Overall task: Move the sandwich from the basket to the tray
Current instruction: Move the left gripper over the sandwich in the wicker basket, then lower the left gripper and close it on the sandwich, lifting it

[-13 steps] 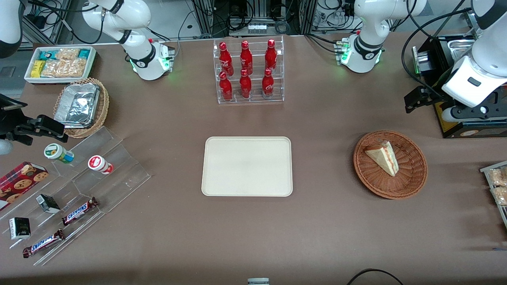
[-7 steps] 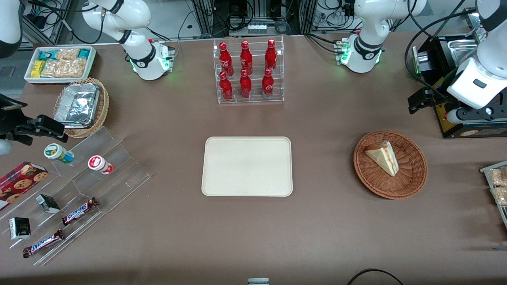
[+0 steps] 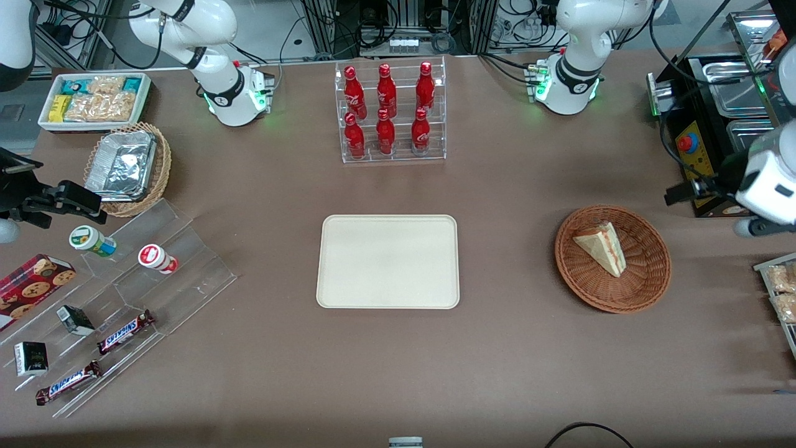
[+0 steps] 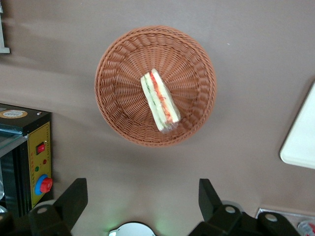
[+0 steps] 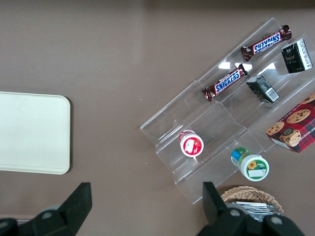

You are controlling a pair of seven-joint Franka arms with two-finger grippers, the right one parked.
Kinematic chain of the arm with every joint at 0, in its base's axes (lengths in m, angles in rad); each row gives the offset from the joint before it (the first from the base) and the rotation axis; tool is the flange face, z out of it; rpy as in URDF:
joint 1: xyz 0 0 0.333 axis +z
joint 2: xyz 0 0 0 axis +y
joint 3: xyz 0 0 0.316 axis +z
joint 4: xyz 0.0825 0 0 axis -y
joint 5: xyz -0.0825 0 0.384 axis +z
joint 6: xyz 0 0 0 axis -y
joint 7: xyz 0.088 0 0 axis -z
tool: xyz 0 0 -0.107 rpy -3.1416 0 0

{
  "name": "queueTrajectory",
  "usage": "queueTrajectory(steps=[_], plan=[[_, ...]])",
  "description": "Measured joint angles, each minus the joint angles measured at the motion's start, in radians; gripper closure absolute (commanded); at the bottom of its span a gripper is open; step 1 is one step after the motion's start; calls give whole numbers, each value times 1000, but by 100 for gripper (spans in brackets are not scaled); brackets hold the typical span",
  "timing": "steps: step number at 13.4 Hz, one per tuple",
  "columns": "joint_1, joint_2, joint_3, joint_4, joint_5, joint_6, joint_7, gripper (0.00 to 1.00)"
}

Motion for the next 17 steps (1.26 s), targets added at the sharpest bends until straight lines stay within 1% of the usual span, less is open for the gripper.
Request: queueTrajectory(steps=[2, 8, 11, 17], plan=[[21, 32, 1, -21, 0, 35, -19, 0], [24, 76, -1, -197, 0, 270, -126, 0], [24, 84, 0, -290, 0, 398, -260, 0], [19, 99, -2, -500, -1, 658, -401, 0]])
